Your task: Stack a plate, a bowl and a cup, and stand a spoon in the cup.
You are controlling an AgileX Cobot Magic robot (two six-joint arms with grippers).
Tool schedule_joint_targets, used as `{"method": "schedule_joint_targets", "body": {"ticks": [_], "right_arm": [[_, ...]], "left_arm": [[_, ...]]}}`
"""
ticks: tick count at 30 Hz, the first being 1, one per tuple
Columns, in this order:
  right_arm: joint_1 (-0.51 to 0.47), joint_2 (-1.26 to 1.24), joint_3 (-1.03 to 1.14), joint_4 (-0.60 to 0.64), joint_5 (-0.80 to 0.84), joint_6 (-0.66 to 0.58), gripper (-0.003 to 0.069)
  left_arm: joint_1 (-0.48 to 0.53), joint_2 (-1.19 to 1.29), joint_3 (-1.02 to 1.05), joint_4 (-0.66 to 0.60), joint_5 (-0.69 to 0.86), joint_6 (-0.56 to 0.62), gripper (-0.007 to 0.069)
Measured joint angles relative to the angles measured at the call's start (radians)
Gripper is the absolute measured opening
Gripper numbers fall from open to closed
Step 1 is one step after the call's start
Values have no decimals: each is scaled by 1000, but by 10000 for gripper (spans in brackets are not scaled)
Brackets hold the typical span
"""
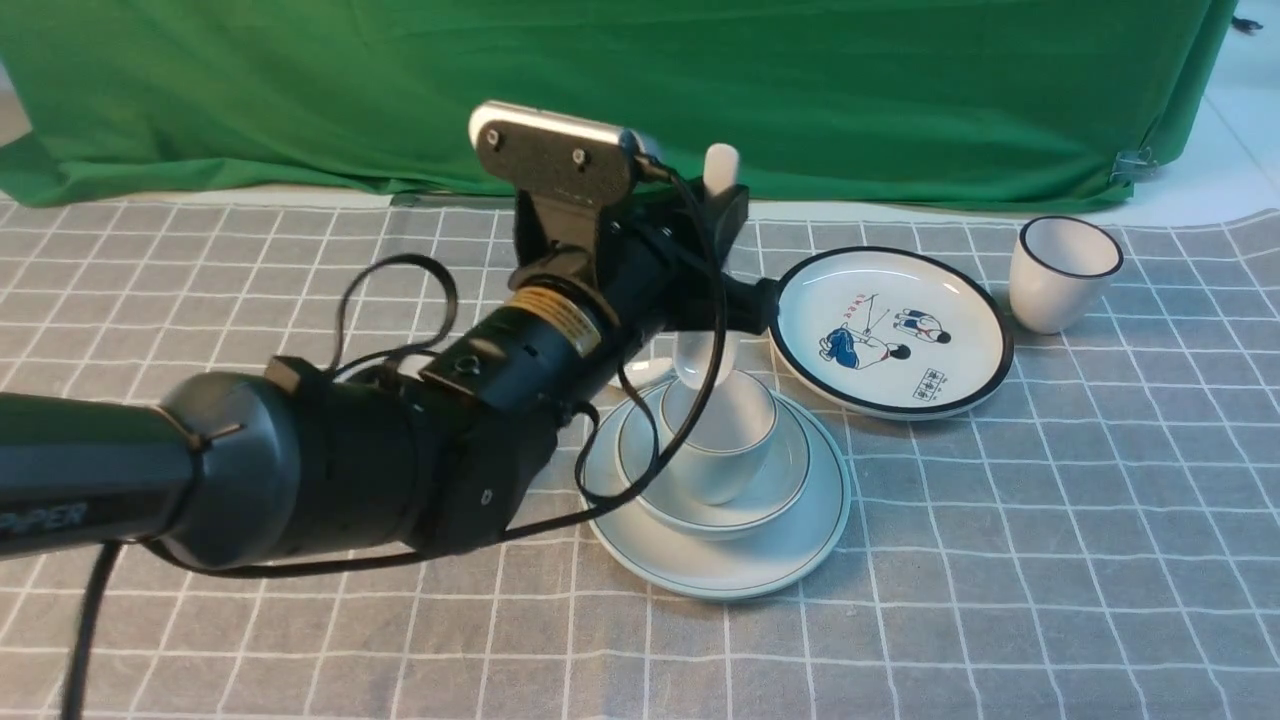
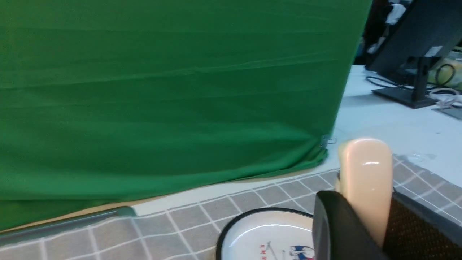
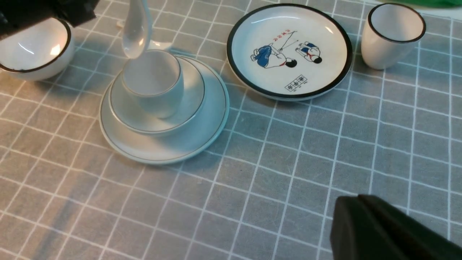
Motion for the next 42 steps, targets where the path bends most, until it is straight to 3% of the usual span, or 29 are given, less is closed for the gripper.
{"method": "schedule_joint_targets", "body": {"ticks": [3,21,31,36,39,42], "right_arm": [[0,12,0,-1,-3,0,22],[0,12,0,-1,-3,-8,22],[0,12,0,-1,-3,-10,26],[0,12,0,-1,-3,-10,31],[0,12,0,-1,-3,-11,34],[0,12,0,-2,-2,-28,35]], "left_arm": [[0,32,0,87,-27,-69,122],[0,99,1,99,-18,-32,127],[0,99,1,99,10,-32,238],[0,98,1,99,11,-32,248],[0,84,1,95,45,-32,234],[0,9,1,70,253,-31,177]]}}
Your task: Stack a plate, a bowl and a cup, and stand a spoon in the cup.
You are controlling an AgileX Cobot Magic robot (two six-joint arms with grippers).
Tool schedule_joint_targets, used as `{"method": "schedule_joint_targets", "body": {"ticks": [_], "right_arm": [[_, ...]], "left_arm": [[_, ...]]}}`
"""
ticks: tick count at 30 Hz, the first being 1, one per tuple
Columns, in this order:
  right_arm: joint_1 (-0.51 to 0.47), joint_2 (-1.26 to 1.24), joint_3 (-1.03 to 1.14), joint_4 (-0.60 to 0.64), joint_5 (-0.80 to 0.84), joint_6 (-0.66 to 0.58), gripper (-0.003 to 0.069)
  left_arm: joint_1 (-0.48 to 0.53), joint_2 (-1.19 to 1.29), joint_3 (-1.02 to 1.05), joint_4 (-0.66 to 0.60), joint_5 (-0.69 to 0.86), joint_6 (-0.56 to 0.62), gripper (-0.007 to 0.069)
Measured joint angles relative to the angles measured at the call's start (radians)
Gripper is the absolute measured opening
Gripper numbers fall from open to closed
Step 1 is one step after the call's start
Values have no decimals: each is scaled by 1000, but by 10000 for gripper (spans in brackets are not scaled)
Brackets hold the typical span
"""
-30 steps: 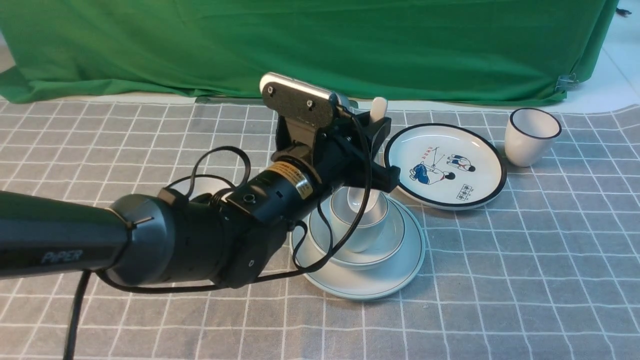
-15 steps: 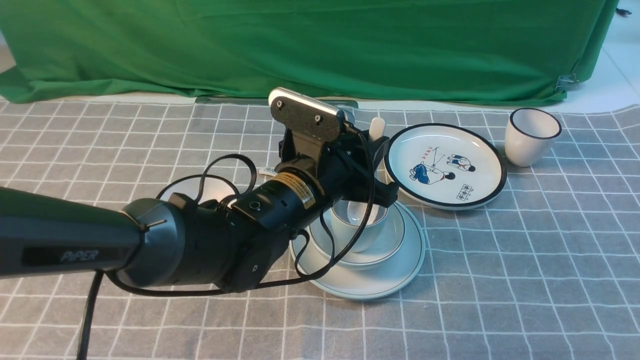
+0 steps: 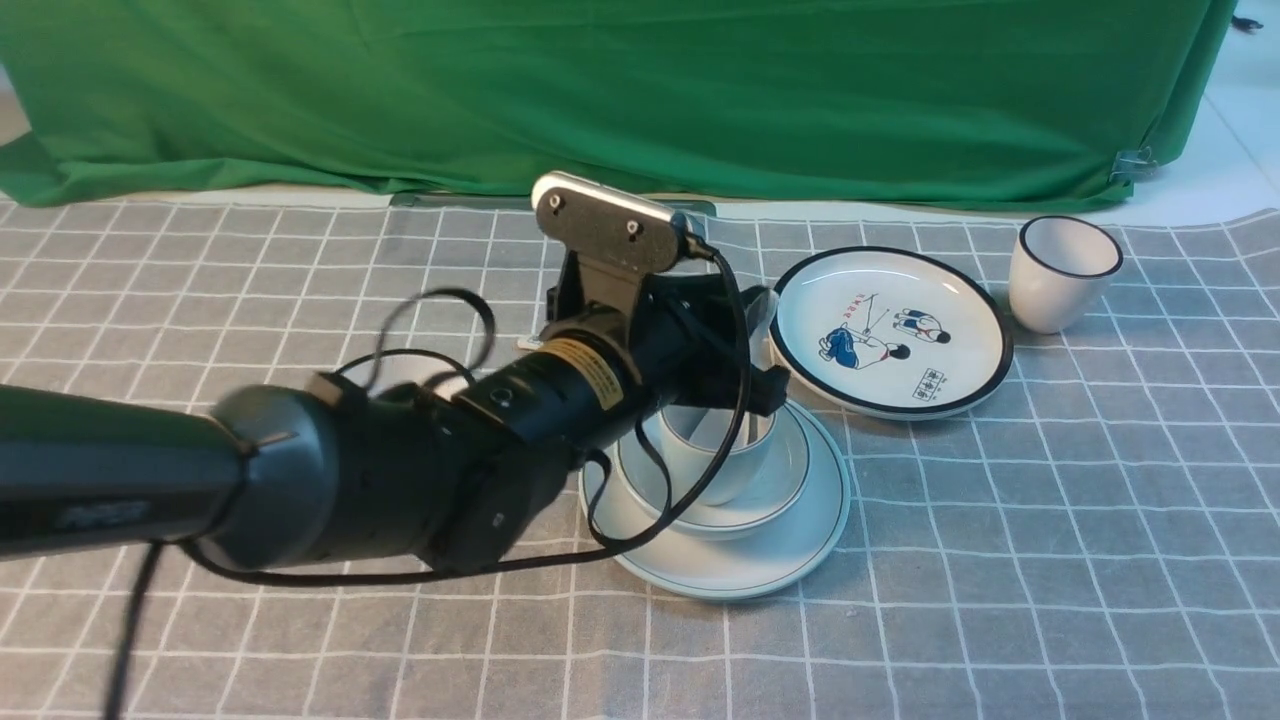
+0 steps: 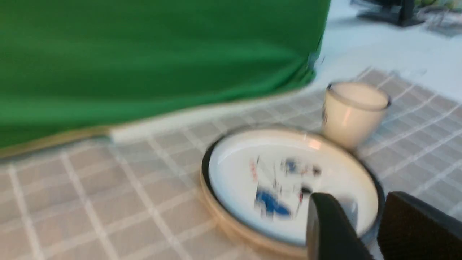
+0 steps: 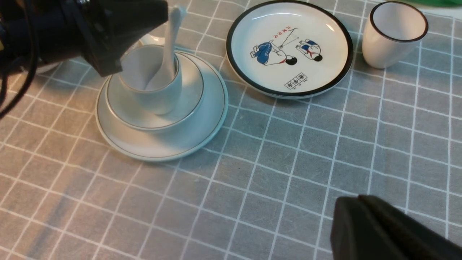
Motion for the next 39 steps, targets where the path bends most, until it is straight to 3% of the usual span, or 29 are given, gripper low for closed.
{"method": "schedule_joint_targets", "body": {"ticks": [3,7,11,16,21,27,33,39], "right_arm": [[0,-1,0,-22,-15,-5,35],[0,-42,1,-34,-98,-5,35],[0,-180,51,-57,-249,11,35],[0,-397,214,-149,-455,26,35],[0,-666,391,-181,-636,26,35],[0,-719,430,-186,-651,26,89],[0,-719,431,-186,-637,30,114],[0,-719,438,-186,-612,31,126]], "left_arm": [[1,-139,0,0,285,77,85],[1,-307,0,7,532,119,16],[1,-536,12,8,700,101,5],[1,-791,153,39,713,66,5],[1,-1106,443,44,685,-41,5],[1,-1354,662,44,589,-90,8],[1,-1394,678,45,475,-84,11],[1,-1394,678,49,469,-83,12]]}}
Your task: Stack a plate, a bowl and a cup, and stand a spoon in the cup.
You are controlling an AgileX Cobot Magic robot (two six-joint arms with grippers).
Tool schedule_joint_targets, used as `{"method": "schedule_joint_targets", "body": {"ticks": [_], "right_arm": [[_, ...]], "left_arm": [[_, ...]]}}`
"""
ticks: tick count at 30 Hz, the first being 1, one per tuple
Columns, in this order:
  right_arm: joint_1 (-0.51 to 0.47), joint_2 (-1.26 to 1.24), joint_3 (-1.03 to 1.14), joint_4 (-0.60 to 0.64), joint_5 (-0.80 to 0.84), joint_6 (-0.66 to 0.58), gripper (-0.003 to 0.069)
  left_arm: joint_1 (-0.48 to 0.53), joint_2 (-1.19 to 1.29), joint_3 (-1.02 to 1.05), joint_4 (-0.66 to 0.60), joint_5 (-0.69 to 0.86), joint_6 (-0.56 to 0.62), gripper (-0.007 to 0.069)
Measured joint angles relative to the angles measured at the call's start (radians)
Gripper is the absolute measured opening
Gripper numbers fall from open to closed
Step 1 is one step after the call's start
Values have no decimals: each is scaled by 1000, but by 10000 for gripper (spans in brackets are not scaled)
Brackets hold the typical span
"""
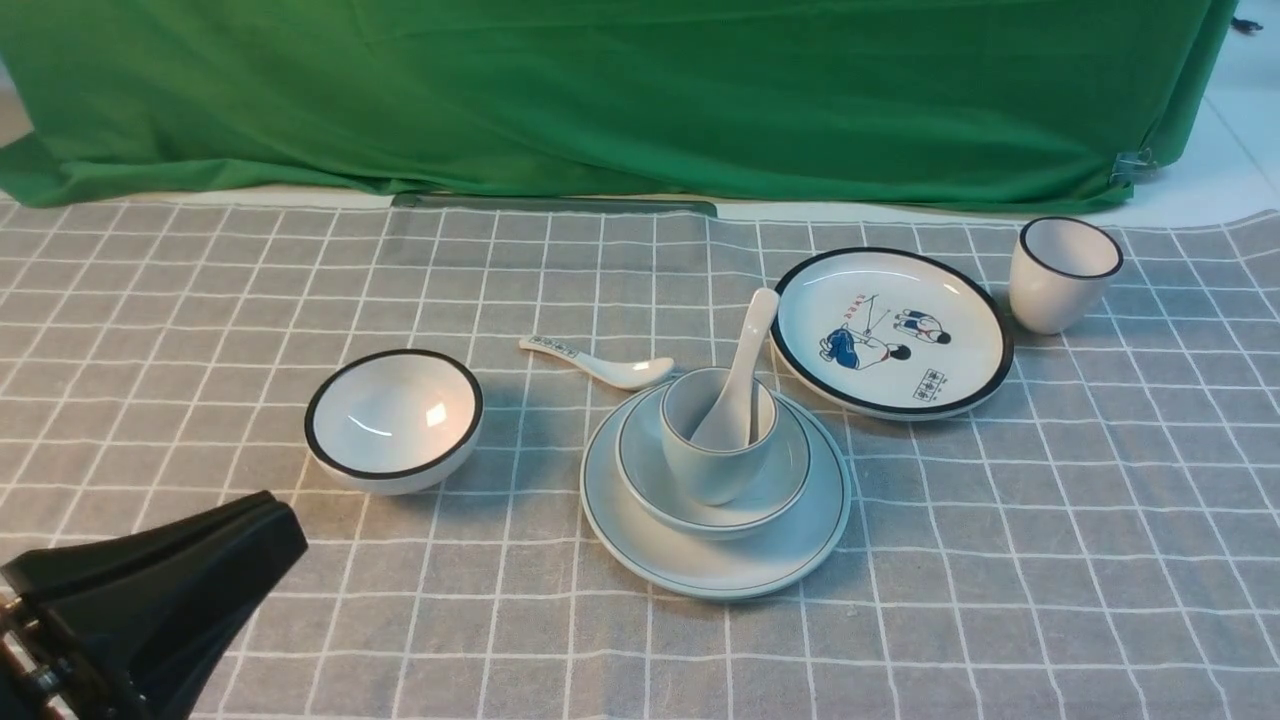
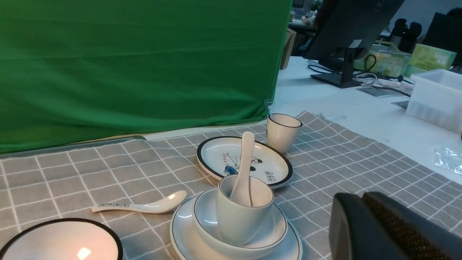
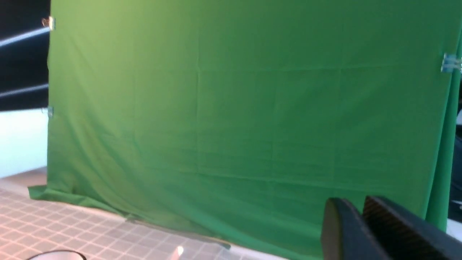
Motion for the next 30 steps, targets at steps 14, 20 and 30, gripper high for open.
{"method": "schedule_joint_targets", "body": {"ticks": [14,20,30], "right_arm": [[0,0,0,0,24,0,161],[0,0,0,0,24,0,173],[0,0,0,0,24,0,191]], "left_arm": [[11,-12,7,13,46,64,13],[210,-127,119,-92,61,151,13],[580,-367,276,-141,86,160,16]]}}
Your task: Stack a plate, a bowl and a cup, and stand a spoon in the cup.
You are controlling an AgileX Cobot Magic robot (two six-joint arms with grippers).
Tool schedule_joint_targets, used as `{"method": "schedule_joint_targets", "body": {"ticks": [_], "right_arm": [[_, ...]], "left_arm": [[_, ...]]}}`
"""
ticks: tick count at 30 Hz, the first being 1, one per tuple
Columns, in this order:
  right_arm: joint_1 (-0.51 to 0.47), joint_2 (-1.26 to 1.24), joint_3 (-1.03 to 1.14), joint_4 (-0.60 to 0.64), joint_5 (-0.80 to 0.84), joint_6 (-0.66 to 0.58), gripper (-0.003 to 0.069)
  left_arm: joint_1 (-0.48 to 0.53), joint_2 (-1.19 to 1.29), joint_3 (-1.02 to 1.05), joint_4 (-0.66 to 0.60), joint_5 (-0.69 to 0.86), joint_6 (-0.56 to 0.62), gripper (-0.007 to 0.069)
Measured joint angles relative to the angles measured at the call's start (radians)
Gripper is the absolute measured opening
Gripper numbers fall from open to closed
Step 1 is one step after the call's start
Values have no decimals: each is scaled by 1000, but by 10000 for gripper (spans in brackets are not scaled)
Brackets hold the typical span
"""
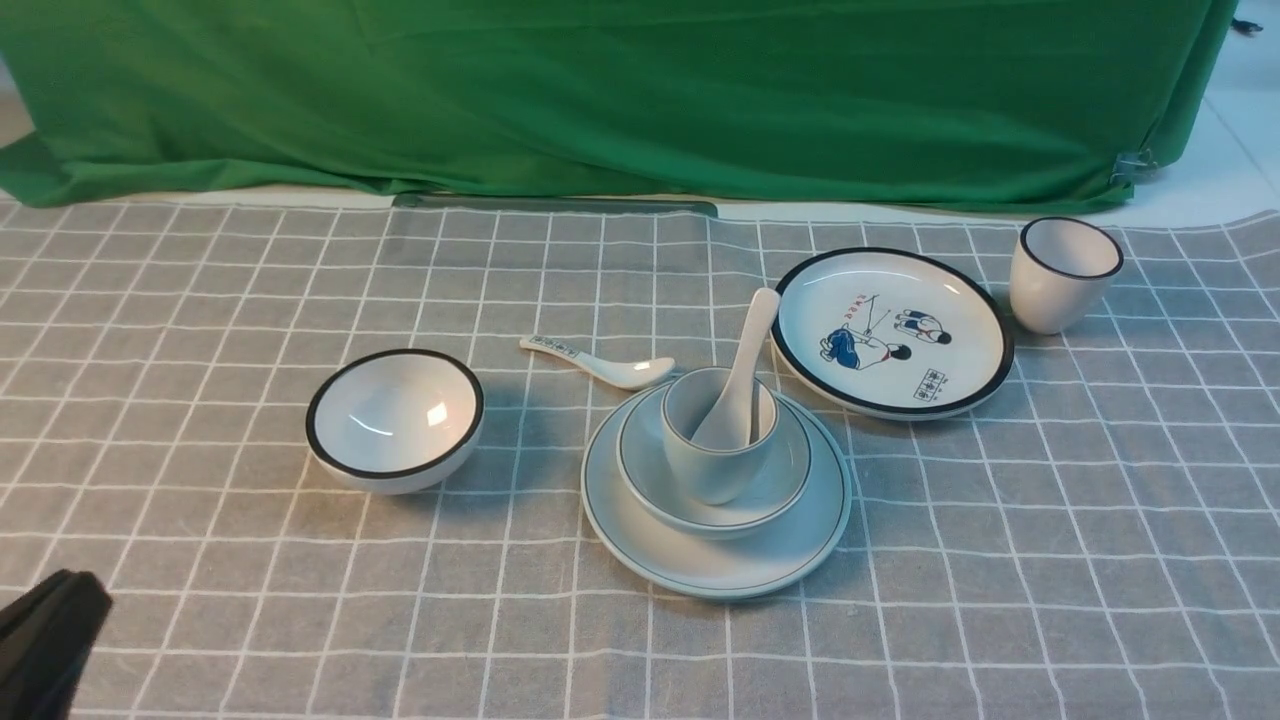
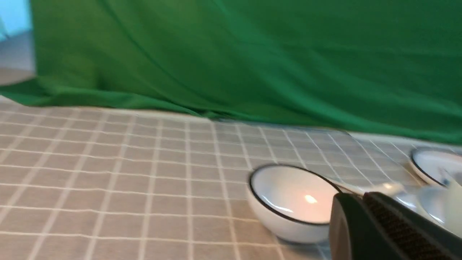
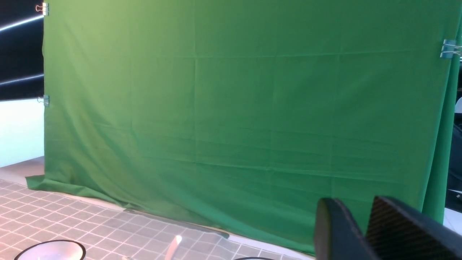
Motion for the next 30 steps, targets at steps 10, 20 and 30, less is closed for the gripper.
{"method": "schedule_joint_targets", "body": {"ticks": [10,20,30], "right_arm": [[0,0,0,0,0,0,211],[0,0,0,0,0,0,234],[0,0,0,0,0,1,238]], "left_arm": [[29,-9,1,-1,190,62,17],[29,-9,1,-30,191,80,17],[30,-9,1,-31,192,83,17]]}}
